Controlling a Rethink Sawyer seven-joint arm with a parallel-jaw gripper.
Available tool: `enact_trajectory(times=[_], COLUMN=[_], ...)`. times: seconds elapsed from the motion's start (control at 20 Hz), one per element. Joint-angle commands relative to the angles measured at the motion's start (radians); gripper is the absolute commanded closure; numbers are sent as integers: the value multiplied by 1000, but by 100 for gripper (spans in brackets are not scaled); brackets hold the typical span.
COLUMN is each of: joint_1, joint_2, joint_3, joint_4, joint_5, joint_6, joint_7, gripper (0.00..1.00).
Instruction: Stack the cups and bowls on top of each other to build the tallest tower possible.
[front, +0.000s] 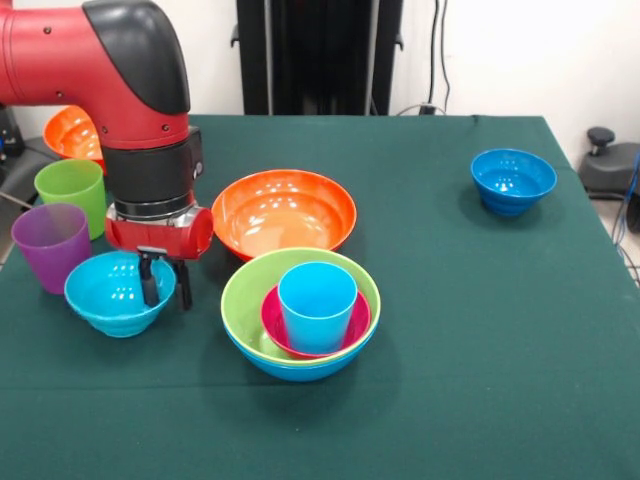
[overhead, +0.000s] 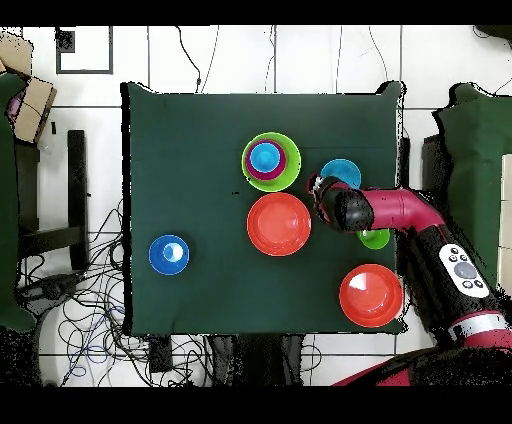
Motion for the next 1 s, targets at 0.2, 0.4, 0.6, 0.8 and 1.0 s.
enact_trajectory(times=[0.2,0.4,0.6,0.8,1.0], joint_1=[-1,-7,-4,13,20], joint_2=[61,61,56,49,38], joint_3=[-17,-6,-2,-3,15], joint_4=[-23,-25,-29,-52,-72], joint_5=[-50,-37,-26,-11,21], joint_6=[82,103,124,168,217], joint_7=[-245,-258,-261,-268,-283], gripper=[100,100,100,100,100])
